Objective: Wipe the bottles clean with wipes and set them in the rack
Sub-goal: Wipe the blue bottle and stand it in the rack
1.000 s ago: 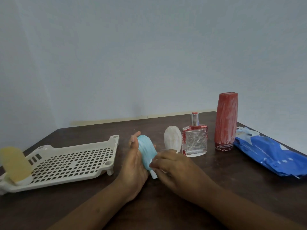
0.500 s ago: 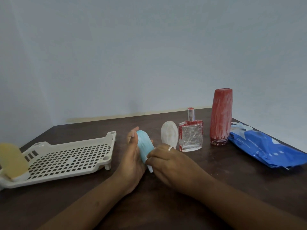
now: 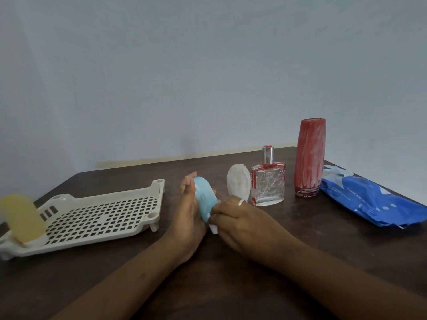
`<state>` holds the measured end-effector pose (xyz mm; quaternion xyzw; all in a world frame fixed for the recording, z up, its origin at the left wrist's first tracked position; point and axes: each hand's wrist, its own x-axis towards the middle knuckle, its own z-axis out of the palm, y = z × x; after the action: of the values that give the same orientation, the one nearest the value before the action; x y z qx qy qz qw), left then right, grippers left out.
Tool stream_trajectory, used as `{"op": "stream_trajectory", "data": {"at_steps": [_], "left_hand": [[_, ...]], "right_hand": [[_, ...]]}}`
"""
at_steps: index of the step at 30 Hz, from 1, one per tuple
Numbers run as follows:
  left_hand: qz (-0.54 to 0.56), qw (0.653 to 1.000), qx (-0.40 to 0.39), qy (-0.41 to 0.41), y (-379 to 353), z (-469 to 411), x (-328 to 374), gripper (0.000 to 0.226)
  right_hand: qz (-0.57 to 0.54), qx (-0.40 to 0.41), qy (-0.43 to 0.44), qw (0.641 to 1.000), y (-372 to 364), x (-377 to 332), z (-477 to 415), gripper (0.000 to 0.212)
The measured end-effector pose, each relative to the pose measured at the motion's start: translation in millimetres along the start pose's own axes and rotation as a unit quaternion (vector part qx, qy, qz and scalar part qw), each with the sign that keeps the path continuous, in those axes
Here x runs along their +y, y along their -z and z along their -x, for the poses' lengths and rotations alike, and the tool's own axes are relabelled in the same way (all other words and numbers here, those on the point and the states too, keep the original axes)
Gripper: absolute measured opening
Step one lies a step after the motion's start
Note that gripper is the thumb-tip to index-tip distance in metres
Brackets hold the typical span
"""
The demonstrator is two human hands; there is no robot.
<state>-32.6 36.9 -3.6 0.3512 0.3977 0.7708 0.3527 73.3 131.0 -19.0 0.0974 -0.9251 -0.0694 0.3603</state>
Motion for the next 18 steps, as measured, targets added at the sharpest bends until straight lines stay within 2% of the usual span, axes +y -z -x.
{"op": "stream_trajectory", "data": {"at_steps": [4, 9, 11, 16, 18], "left_hand": [[0.011, 1.000, -0.005, -0.001, 0.3, 0.3, -1.1, 0.071], [-0.015, 1.000, -0.005, 0.004, 3.3, 0.3, -1.4, 0.063], [-0.013, 1.000, -0.001, 0.004, 2.6, -0.1, -1.0, 0.062], [0.021, 1.000, 0.000, -0.013, 0.6, -1.1, -1.6, 0.060], [0.015, 1.000, 0.003, -0.007, 2.3, -1.0, -1.3, 0.061]], "right_hand": [[-0.016, 0.023, -0.037, 0.999, 0.8, 3.0, -0.7, 0.023], [0.068, -0.030, 0.071, 0.995, -1.0, -5.1, -0.4, 0.025], [0.099, -0.042, 0.085, 0.990, -0.9, -4.0, 0.6, 0.022], [0.017, -0.019, -0.003, 1.000, 1.8, 0.2, 0.3, 0.025], [0.027, -0.026, 0.003, 0.999, 1.1, -0.9, -0.6, 0.028]]}}
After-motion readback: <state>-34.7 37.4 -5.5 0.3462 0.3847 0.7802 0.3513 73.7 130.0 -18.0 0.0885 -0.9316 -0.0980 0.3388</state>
